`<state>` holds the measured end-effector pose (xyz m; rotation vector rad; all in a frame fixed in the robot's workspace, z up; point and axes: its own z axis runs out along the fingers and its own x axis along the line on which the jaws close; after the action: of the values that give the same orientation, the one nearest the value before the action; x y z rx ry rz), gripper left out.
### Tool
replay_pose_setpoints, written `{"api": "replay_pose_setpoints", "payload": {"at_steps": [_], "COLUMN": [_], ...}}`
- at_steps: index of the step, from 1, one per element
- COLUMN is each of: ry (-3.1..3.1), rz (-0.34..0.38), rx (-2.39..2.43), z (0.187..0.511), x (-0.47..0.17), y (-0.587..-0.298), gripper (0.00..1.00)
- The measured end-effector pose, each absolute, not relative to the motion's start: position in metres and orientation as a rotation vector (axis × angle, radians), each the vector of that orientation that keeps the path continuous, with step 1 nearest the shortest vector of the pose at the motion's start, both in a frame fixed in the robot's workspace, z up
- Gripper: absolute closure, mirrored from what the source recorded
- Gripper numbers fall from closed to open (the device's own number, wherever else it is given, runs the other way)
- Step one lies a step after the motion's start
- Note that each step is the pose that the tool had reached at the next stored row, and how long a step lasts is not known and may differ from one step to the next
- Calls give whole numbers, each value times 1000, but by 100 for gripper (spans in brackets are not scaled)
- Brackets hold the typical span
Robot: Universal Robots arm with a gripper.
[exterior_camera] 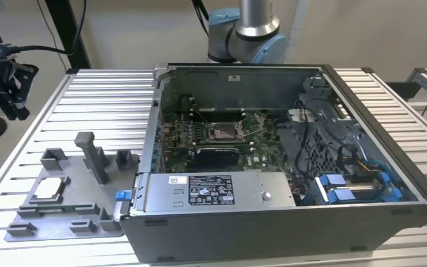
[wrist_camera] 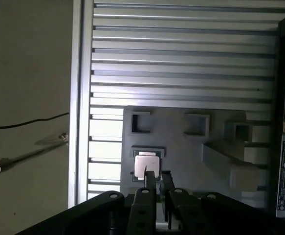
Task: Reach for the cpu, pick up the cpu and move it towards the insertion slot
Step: 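Reach for the cpu, then pick up the cpu and move it towards the insertion slot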
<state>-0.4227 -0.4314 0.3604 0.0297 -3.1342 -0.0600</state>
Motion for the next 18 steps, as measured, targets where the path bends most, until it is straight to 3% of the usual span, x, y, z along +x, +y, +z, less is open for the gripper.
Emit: {"api": "replay_pose_setpoints", "payload": {"at_steps": [18], "ry": [-3130], "rz": [-60], "rx": [30], "z": [356], "x": [-423], "y": [-431], "gripper": [0]}}
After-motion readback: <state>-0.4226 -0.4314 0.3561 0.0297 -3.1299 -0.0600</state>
